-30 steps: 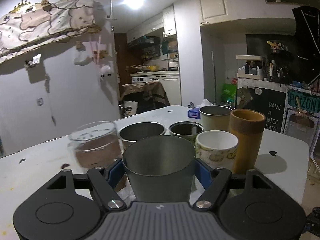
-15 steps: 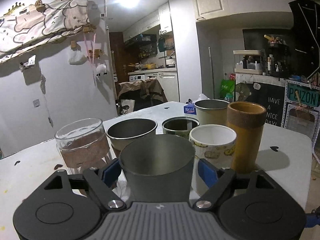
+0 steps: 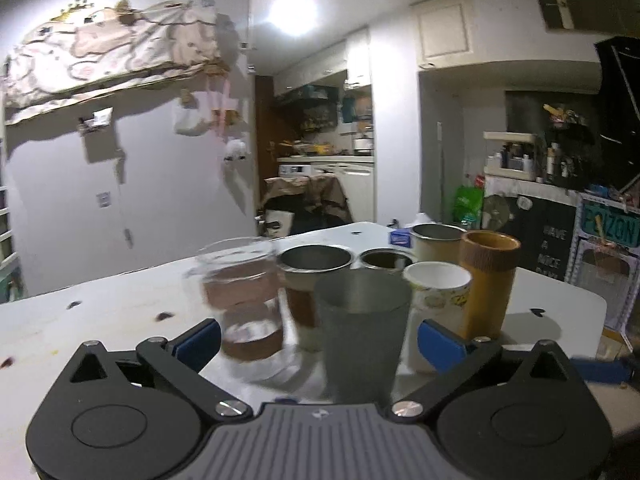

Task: Flip cup upright

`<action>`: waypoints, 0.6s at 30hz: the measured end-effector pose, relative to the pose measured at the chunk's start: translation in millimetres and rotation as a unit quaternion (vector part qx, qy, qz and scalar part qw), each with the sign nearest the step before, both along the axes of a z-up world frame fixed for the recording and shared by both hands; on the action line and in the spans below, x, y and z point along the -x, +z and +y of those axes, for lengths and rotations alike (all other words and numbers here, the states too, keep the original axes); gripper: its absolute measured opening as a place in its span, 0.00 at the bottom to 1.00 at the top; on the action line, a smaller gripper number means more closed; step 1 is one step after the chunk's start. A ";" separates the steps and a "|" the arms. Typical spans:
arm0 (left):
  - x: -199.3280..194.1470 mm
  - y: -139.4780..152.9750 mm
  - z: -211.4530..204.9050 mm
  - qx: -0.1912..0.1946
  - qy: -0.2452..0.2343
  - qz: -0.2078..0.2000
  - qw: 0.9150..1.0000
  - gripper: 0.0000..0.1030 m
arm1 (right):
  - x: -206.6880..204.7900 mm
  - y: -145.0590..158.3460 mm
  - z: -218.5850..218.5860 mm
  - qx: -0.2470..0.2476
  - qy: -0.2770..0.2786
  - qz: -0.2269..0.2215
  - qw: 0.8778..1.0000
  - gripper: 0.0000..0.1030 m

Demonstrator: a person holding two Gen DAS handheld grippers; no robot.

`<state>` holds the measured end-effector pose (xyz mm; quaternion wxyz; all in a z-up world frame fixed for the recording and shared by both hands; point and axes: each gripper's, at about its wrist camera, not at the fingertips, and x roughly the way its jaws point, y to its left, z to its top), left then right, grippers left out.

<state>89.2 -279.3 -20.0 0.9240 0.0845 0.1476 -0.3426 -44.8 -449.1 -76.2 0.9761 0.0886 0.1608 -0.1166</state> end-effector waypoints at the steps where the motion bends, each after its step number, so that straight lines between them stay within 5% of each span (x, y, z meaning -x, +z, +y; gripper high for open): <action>1: 2.4 0.6 7.3 -0.001 0.007 0.003 1.000 1.00 | 1.0 1.9 1.8 0.005 -0.002 -0.002 1.000 0.88; 18: 51.0 11.9 87.2 0.001 0.072 0.010 0.997 1.00 | 14.7 24.3 24.7 0.055 -0.023 -0.015 0.998 1.00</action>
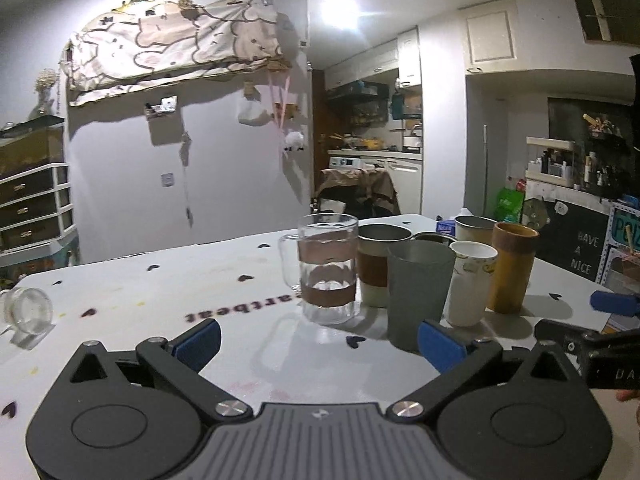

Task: Flip cup upright

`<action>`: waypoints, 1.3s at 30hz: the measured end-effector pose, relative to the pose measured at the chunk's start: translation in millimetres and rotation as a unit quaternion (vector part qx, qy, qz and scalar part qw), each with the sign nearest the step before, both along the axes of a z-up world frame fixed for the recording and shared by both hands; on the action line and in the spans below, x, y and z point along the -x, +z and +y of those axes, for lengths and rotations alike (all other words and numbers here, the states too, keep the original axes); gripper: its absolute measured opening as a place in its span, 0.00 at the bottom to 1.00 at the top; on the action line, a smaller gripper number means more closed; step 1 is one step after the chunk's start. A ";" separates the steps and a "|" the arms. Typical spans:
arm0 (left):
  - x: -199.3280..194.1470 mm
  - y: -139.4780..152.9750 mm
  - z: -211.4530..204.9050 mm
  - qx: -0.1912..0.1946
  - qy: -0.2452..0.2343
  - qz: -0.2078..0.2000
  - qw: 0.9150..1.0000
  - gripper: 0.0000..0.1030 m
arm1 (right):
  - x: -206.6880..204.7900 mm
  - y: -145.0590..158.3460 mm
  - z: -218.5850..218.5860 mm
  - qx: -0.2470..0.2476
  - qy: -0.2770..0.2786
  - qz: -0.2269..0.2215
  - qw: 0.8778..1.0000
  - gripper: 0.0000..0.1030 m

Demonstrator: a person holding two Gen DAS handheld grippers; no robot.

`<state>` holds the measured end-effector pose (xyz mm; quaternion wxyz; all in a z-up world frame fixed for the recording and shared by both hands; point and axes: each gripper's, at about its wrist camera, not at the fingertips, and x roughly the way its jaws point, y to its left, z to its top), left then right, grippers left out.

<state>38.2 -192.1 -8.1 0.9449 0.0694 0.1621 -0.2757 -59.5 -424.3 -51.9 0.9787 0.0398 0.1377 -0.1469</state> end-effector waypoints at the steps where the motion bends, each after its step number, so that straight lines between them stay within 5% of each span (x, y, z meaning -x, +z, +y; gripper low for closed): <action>1: 2.2 -0.1 2.1 0.001 0.004 -0.001 1.000 1.00 | 1.3 1.0 2.2 0.004 -0.002 0.001 1.000 1.00; 39: 15.4 -1.0 22.6 0.008 0.039 0.016 0.999 1.00 | 18.8 13.9 15.0 0.018 0.001 -0.001 1.000 1.00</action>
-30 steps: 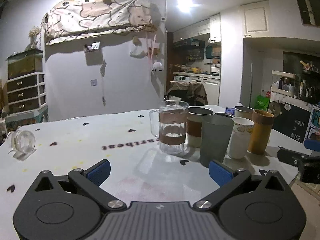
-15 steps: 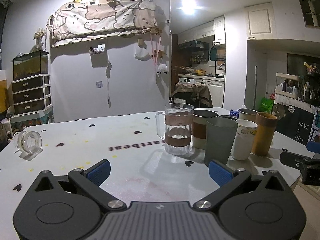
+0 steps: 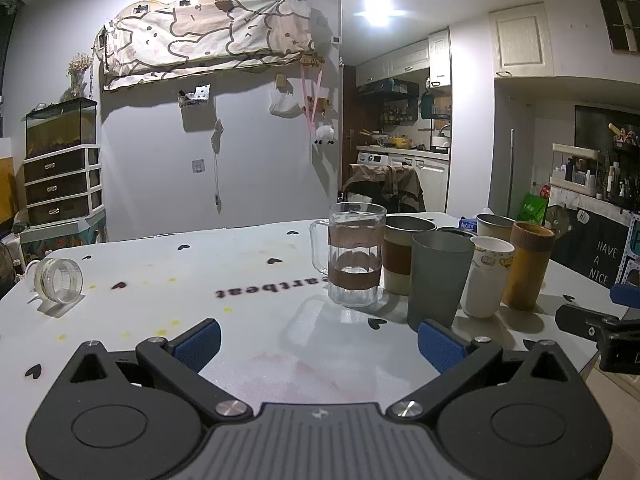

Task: Flip cup upright

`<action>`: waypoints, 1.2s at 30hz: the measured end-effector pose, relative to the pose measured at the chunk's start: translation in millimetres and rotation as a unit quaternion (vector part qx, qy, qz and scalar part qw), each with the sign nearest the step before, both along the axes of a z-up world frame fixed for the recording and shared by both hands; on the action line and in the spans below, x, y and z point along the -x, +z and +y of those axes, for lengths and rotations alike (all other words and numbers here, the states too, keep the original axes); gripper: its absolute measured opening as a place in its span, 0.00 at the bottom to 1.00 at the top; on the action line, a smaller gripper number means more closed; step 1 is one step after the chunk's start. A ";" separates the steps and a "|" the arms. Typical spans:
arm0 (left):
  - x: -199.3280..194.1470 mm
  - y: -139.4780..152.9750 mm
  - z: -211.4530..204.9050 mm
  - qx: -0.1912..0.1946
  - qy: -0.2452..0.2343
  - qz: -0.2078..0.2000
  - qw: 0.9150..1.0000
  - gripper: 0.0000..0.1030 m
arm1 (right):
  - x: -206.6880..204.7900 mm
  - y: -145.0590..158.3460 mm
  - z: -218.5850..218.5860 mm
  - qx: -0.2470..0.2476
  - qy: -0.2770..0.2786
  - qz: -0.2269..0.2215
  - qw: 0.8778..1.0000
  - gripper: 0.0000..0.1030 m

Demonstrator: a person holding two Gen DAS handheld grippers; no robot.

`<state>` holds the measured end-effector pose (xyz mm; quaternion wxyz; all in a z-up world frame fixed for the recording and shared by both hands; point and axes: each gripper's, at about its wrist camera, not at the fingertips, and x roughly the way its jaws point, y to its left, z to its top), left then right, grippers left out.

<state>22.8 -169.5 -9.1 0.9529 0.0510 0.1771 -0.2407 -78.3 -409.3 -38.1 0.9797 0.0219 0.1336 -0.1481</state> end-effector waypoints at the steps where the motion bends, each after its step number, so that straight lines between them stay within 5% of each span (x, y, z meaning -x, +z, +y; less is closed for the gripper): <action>1: 0.1 0.0 0.0 0.000 0.000 0.000 1.000 1.00 | 0.2 0.1 0.2 0.000 0.000 0.000 1.000 1.00; 36: 1.1 0.1 -1.0 0.000 0.000 -0.001 1.000 1.00 | -1.3 -0.5 1.9 0.000 0.007 -0.002 1.000 1.00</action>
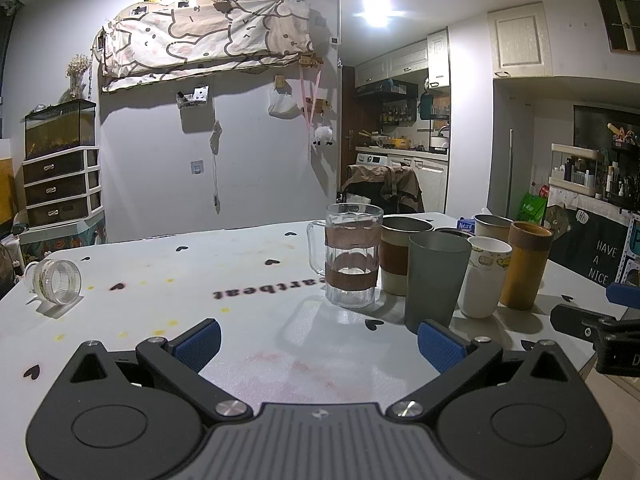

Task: Flip cup upright

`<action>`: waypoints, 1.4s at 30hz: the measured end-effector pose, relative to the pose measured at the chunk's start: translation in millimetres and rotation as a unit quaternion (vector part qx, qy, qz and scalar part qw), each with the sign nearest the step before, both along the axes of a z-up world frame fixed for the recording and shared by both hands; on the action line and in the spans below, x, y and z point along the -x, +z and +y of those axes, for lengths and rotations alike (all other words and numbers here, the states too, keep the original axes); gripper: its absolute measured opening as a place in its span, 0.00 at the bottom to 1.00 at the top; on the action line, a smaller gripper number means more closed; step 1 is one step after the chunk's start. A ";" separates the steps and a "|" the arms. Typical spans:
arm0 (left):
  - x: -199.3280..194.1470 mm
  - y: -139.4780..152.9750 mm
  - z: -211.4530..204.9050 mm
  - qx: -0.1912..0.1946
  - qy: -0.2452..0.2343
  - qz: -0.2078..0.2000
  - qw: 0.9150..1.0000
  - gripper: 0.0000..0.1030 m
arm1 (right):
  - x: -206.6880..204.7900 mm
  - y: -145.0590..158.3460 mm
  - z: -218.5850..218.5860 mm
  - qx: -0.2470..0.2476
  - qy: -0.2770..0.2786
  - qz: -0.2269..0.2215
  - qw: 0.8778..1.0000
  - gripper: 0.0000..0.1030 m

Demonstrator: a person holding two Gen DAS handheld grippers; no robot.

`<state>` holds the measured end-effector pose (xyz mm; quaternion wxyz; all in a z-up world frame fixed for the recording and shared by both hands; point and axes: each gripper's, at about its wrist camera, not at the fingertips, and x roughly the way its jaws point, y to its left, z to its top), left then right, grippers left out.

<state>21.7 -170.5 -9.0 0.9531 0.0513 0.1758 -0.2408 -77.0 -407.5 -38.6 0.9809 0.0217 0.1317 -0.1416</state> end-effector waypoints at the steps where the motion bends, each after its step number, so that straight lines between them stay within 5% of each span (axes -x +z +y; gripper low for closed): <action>1: -0.1 0.0 0.0 0.000 0.000 0.000 1.000 1.00 | 0.0 0.3 0.4 0.000 0.001 -0.001 1.000 1.00; 42: 0.6 -0.3 -0.8 0.000 0.000 -0.001 1.000 1.00 | 0.0 1.8 2.9 0.000 0.005 -0.001 1.000 1.00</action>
